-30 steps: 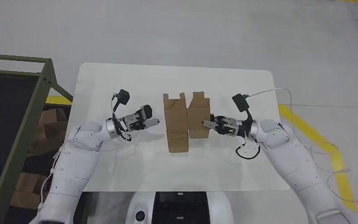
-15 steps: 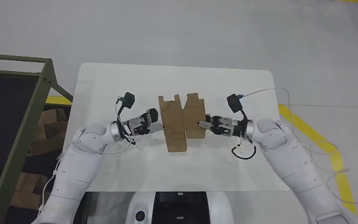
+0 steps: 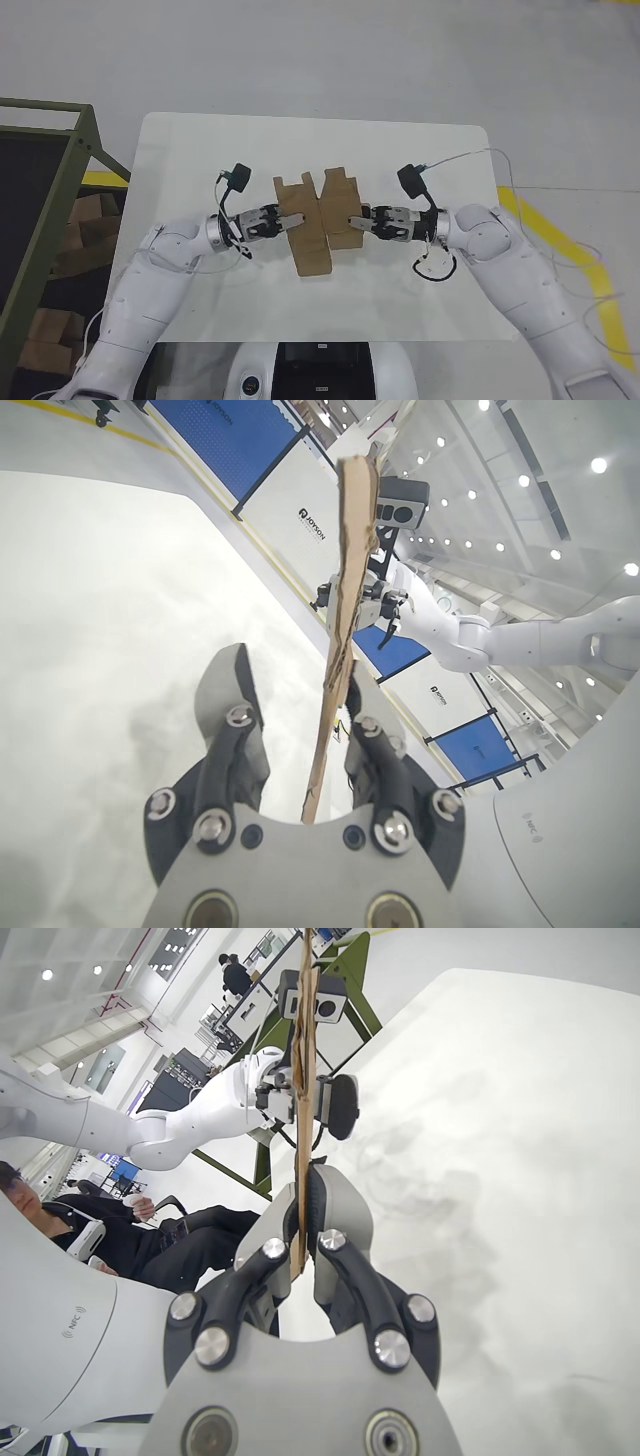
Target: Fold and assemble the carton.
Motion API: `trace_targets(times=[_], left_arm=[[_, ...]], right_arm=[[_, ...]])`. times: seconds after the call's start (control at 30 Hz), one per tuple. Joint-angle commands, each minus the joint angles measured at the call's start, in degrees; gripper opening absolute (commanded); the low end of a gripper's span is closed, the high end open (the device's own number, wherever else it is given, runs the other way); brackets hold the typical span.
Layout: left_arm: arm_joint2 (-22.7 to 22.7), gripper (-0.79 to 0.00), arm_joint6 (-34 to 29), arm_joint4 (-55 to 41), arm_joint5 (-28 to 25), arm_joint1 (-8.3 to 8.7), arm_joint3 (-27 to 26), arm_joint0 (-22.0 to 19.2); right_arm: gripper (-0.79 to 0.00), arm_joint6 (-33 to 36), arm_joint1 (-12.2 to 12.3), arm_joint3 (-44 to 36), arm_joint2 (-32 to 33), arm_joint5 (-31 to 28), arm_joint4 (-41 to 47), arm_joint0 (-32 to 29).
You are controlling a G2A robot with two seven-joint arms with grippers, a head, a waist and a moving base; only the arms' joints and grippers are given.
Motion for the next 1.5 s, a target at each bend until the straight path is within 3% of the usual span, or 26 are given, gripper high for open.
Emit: trace_targets(times=[0.0,0.37,0.4,0.43,0.47,0.5,1.03,1.47], left_arm=[[0.21,-0.785,0.04,-0.34,-0.02,0.09,0.27,-0.24],[1.75,-0.785,1.06,-2.03,-0.84,0.45,0.89,-0.82],[1.94,-0.785,1.33,-2.80,-0.65,0.45,0.92,-0.85],[2.08,-0.785,1.45,-3.44,-0.55,0.47,0.96,-0.95],[2.08,-0.785,1.76,-3.92,-0.40,0.49,1.09,-1.05],[2.12,-0.785,2.41,-4.58,-0.27,0.48,1.17,-1.07],[2.15,-0.785,10.72,-8.42,3.68,0.17,1.36,-1.35],[2.15,-0.785,10.72,-8.42,3.68,0.17,1.36,-1.35]], right_arm=[[-0.785,0.59,-0.01,0.16,-0.32,0.41,0.81,0.34],[-0.785,1.99,-0.12,1.71,-1.58,-0.17,4.95,1.68],[-0.727,2.17,-0.13,1.75,-1.74,-0.38,5.43,1.69],[-0.517,2.34,-0.12,1.88,-1.79,-0.51,5.82,1.77],[-0.169,2.29,-0.10,2.12,-1.76,-0.45,6.24,1.79],[0.000,2.17,-0.08,2.26,-1.70,-0.42,6.47,1.81],[0.000,-8.26,0.31,2.34,1.99,-6.07,8.22,-3.37],[0.000,-8.78,0.41,2.01,2.46,-6.07,8.19,-3.94]])
